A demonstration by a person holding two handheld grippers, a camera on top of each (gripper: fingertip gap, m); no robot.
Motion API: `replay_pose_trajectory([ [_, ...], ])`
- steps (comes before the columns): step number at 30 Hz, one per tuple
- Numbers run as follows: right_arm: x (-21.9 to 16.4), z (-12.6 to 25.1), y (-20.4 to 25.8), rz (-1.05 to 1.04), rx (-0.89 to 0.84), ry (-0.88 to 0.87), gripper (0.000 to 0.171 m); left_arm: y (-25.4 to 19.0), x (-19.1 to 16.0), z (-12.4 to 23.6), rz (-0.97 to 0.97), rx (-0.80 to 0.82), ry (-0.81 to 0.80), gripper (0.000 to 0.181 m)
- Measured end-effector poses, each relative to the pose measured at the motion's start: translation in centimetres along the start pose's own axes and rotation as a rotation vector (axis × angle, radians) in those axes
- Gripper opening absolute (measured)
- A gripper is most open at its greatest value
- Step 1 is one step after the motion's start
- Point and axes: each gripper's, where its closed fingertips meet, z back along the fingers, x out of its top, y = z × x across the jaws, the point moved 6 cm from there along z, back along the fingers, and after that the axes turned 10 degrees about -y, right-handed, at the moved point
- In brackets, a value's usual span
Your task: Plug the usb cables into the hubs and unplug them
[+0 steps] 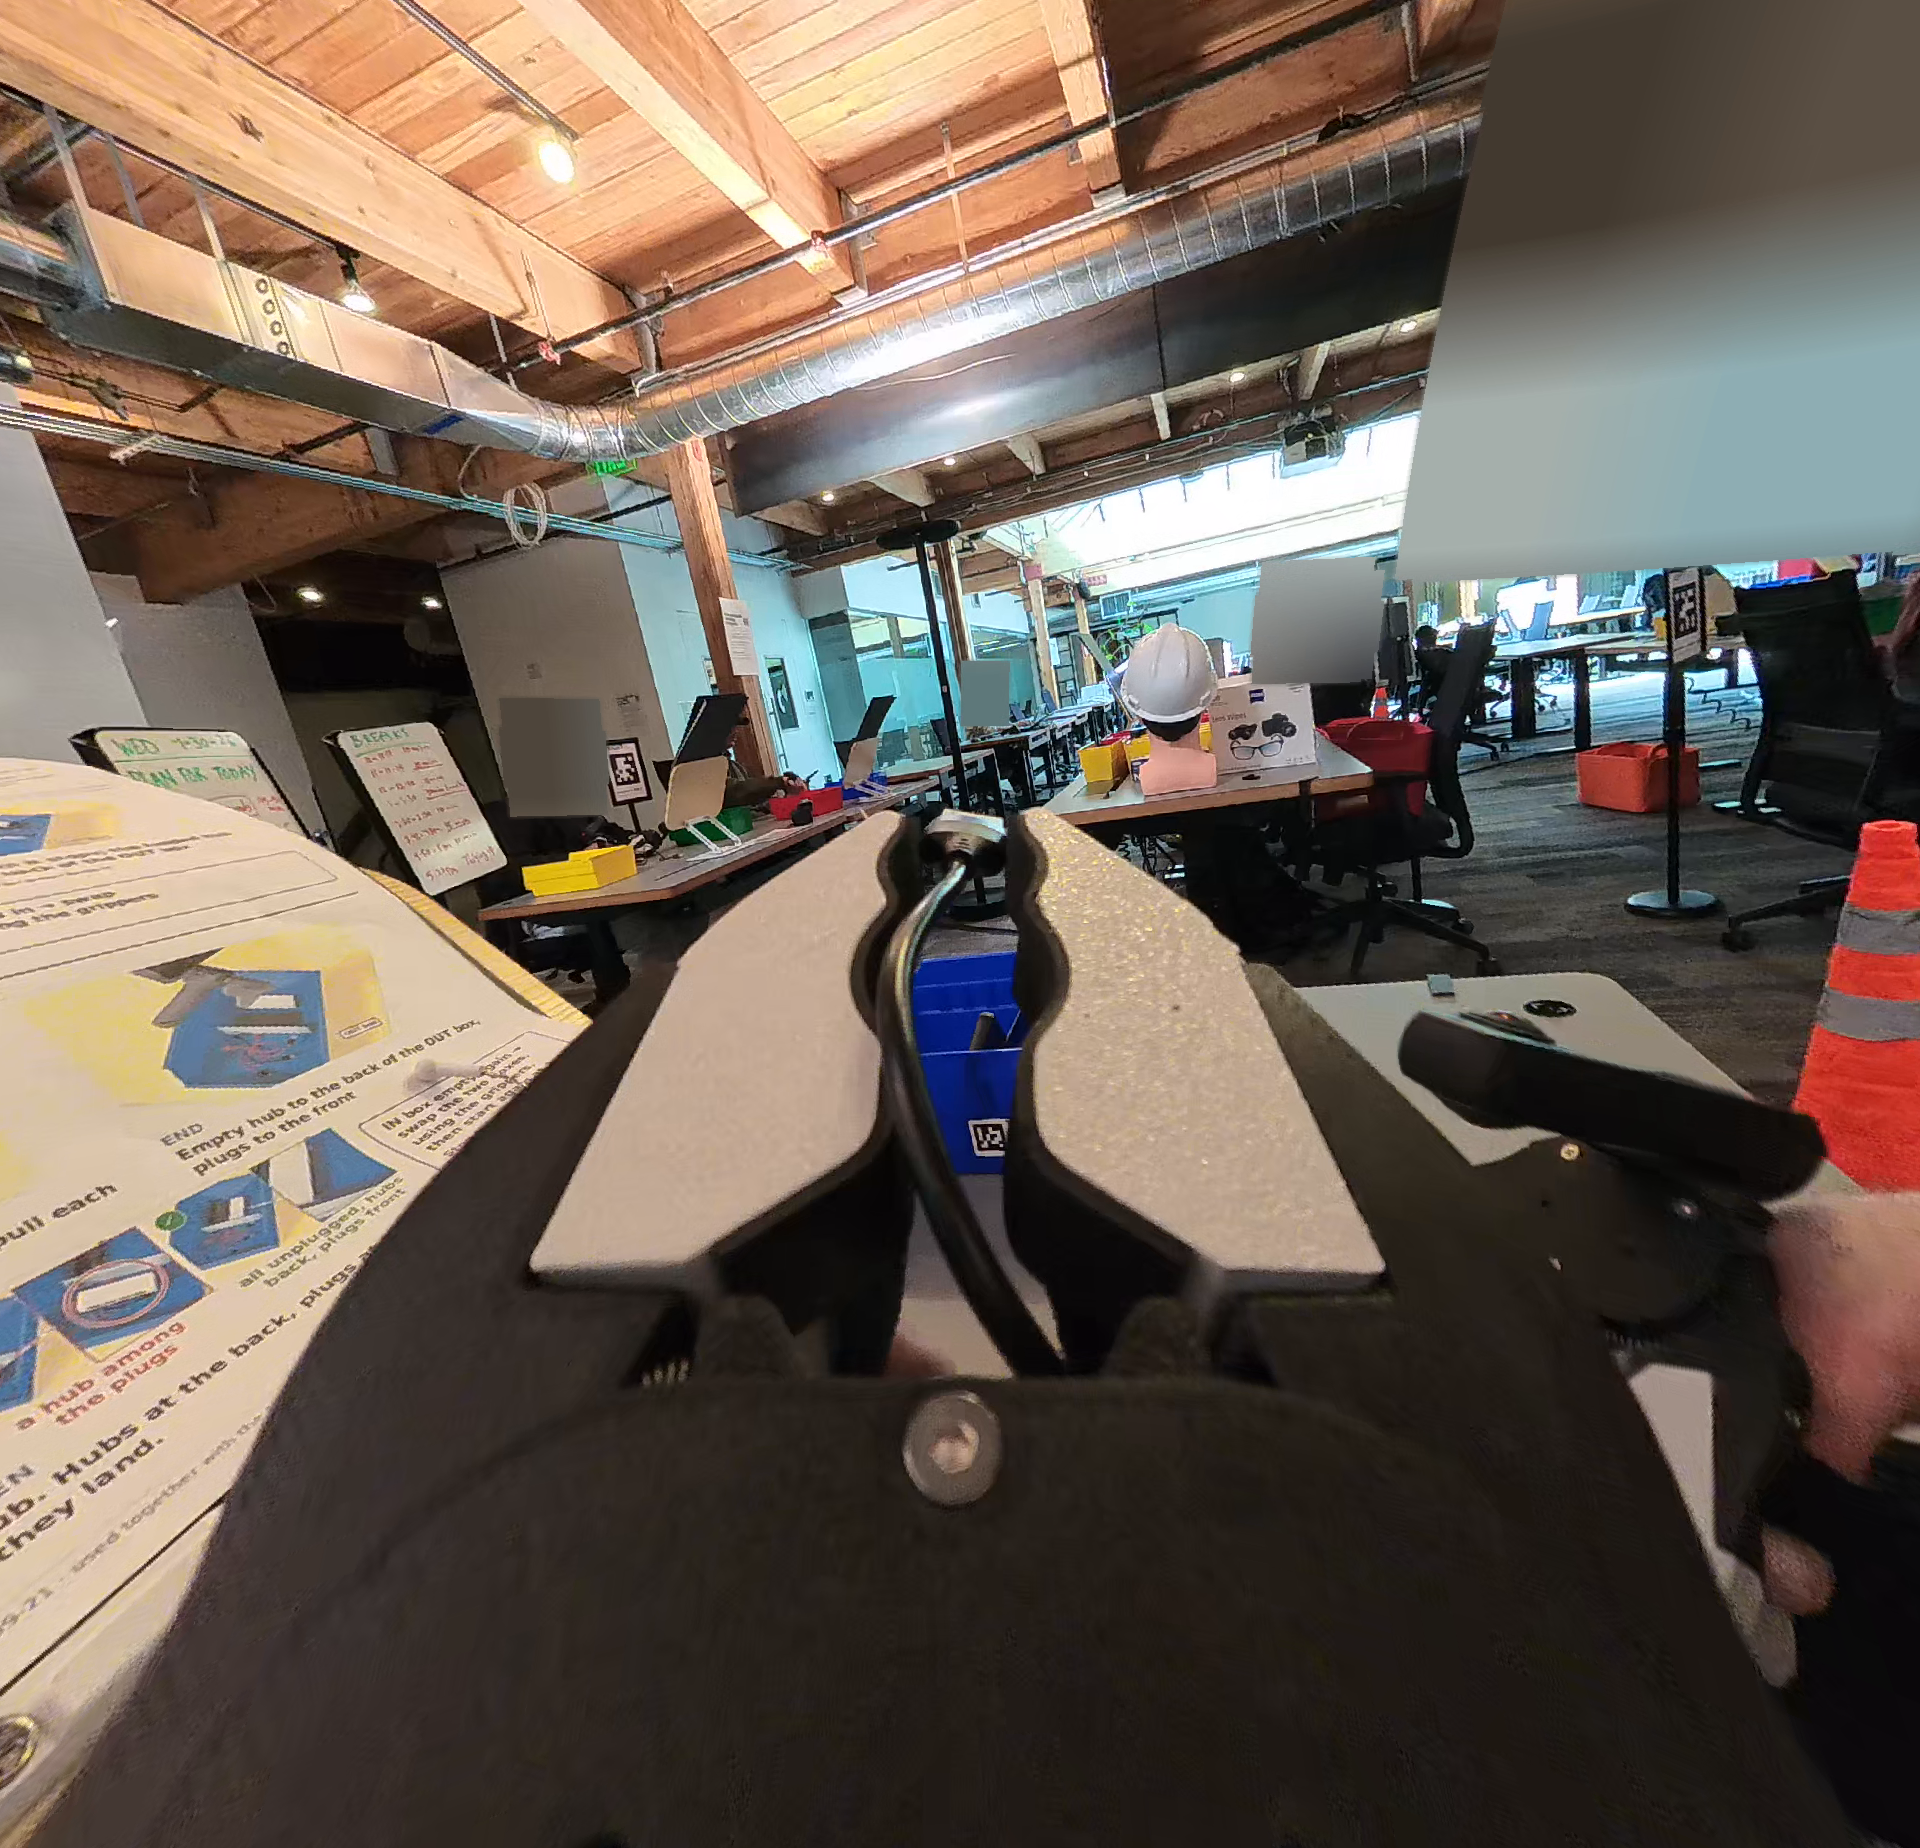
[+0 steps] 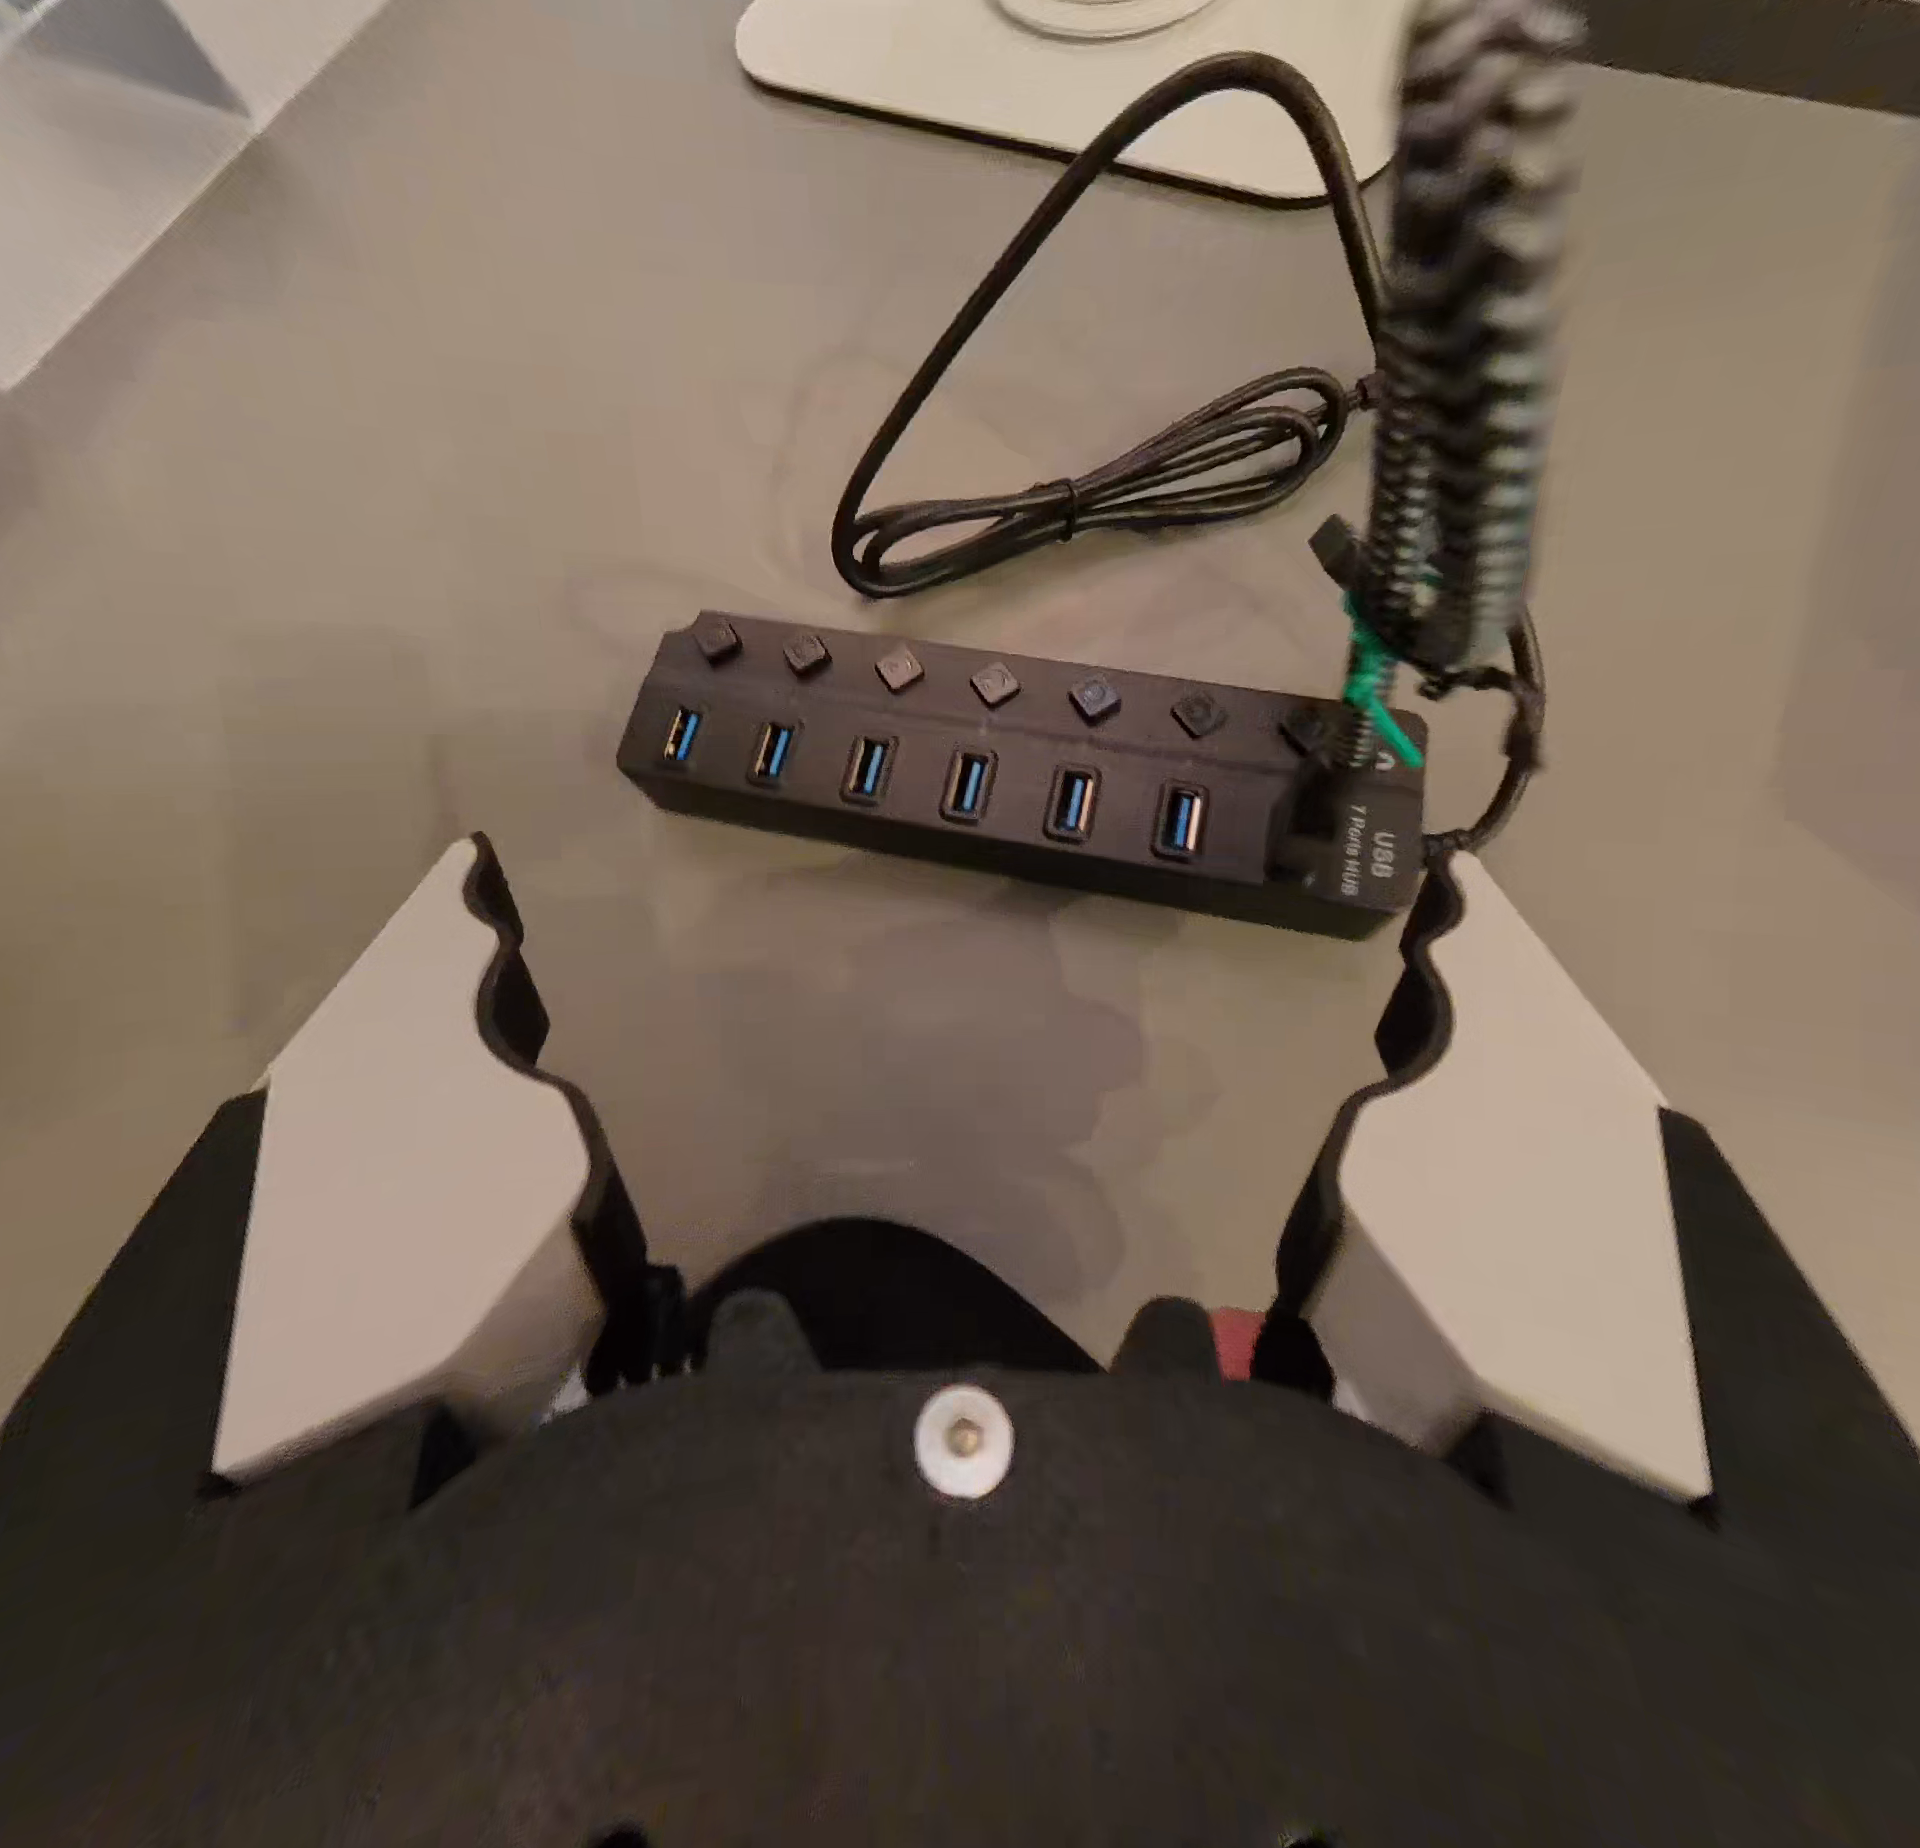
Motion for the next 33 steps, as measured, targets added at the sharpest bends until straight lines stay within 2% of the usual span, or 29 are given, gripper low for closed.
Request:
replay_pose_trajectory([
  [4,0.2,-1.6,0.0,0.043,-0.104,0.026,0.161,0.2,0.5,0.3,0.005,0.006,-0.020,0.015],
  [14,-1.2,-4.0,-0.1,0.154,-0.185,0.257,0.160,0.8,2.4,1.2,0.013,0.020,-0.086,0.015],
  [18,-0.2,-4.5,-0.5,0.178,-0.082,0.256,0.154,1.0,3.3,1.7,0.015,0.027,-0.115,0.015],
  [26,1.9,-7.5,-2.1,0.528,0.299,0.316,0.145,1.2,4.6,2.3,0.002,0.031,-0.148,0.015],
  [28,2.5,-8.1,-2.3,0.562,0.381,0.336,0.146,1.3,4.6,2.3,-0.001,0.033,-0.148,0.015],
  [31,3.3,-7.2,-2.8,0.492,0.287,0.409,0.155,1.4,4.6,2.4,-0.010,0.037,-0.142,0.015],
  [33,3.6,-5.6,-1.3,0.375,0.238,0.363,0.154,1.5,4.6,2.4,-0.023,0.041,-0.134,0.015],
])
